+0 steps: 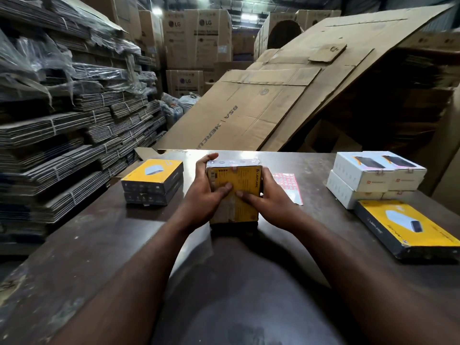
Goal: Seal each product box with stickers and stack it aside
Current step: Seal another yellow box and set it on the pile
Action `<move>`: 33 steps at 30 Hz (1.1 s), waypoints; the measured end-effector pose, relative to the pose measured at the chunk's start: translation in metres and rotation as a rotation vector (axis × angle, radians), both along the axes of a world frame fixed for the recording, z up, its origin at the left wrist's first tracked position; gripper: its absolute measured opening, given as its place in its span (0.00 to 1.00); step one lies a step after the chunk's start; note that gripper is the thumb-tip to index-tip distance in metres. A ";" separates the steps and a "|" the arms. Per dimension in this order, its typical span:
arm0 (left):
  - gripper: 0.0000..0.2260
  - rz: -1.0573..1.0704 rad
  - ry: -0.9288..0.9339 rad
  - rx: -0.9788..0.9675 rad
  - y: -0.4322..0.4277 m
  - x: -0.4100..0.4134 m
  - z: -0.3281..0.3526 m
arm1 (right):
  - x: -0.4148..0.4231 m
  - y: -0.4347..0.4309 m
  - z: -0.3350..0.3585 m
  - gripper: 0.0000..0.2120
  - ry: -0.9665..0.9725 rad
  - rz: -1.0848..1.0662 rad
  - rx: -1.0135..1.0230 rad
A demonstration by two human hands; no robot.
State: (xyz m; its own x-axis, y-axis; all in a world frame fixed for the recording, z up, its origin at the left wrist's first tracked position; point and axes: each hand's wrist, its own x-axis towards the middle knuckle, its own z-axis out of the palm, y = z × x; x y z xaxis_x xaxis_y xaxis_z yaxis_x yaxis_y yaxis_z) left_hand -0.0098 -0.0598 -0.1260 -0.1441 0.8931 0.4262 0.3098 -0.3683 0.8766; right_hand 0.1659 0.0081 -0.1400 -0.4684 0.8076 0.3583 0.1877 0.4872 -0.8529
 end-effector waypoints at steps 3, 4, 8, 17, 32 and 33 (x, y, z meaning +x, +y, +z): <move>0.34 -0.024 0.004 -0.041 0.003 -0.004 -0.003 | 0.001 0.003 -0.006 0.26 -0.056 -0.021 -0.020; 0.36 -0.028 0.024 -0.056 0.004 -0.004 -0.003 | 0.001 0.004 -0.007 0.24 -0.056 -0.028 -0.018; 0.40 0.013 0.138 -0.141 0.005 -0.010 -0.008 | 0.000 0.007 -0.009 0.18 -0.026 -0.047 -0.040; 0.37 -0.028 0.110 -0.372 0.012 -0.024 -0.013 | 0.004 0.009 -0.010 0.18 0.103 -0.173 -0.113; 0.11 0.161 -0.196 -0.152 0.016 -0.029 -0.014 | -0.001 0.001 -0.001 0.23 0.066 0.025 -0.023; 0.10 0.132 -0.259 -0.169 0.016 -0.027 -0.013 | 0.000 0.003 -0.003 0.25 0.033 0.011 0.030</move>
